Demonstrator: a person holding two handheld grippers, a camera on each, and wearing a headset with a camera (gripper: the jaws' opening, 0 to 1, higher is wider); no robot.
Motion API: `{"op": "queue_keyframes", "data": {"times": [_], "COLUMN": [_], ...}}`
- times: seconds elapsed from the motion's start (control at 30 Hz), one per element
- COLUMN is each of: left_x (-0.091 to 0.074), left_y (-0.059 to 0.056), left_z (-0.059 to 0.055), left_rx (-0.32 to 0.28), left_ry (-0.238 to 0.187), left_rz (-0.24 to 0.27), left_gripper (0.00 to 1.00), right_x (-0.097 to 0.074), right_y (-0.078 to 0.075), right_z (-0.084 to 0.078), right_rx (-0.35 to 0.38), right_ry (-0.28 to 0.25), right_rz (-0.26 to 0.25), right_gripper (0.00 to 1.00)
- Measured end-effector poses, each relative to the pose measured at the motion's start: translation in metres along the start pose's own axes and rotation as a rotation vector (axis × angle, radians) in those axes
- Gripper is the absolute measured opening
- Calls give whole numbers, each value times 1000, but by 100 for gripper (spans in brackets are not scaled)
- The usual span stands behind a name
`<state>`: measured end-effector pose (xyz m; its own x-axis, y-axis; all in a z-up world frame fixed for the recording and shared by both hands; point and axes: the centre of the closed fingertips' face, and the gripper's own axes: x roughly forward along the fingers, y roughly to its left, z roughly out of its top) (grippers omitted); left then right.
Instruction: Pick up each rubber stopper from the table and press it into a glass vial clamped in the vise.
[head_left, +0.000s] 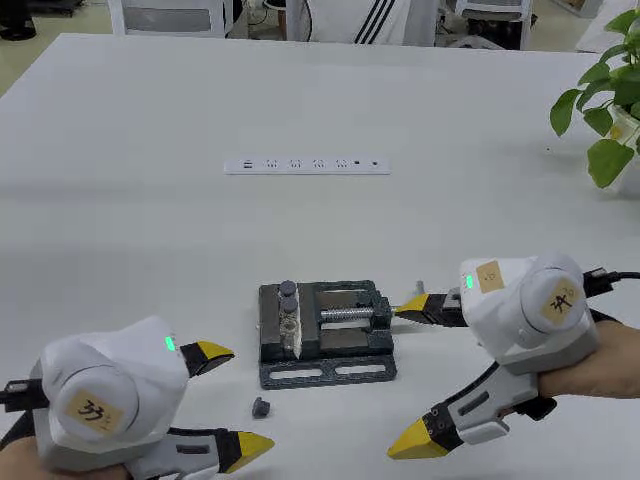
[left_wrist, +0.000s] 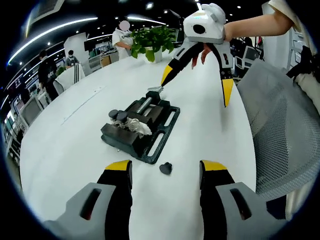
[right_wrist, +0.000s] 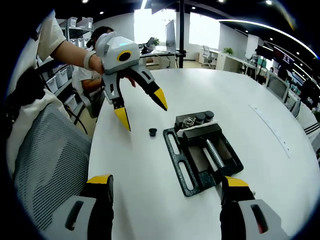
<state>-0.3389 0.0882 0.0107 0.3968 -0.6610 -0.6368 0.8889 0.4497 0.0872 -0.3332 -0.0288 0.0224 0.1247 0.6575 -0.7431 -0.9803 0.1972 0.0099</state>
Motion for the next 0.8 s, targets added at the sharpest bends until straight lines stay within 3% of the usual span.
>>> {"op": "queue_keyframes", "data": {"times": [0.03, 0.17, 0.47, 0.8], "left_x": [2, 7, 14, 20], "left_y": [-1, -3, 0, 6], "left_z": [-1, -3, -17, -20], "left_rx": [30, 53, 114, 90], "left_ry": [17, 38, 83, 75], "left_rz": [-6, -38, -73, -89], "left_gripper": [48, 39, 31, 20], "right_x": [-1, -3, -7, -7], "right_y": [0, 0, 1, 6], "right_z": [-1, -2, -8, -10], "right_rx": [0, 6, 25, 34], "right_ry": [1, -1, 0, -4], "right_rz": [-1, -5, -12, -10], "right_gripper": [88, 87, 86, 83]}}
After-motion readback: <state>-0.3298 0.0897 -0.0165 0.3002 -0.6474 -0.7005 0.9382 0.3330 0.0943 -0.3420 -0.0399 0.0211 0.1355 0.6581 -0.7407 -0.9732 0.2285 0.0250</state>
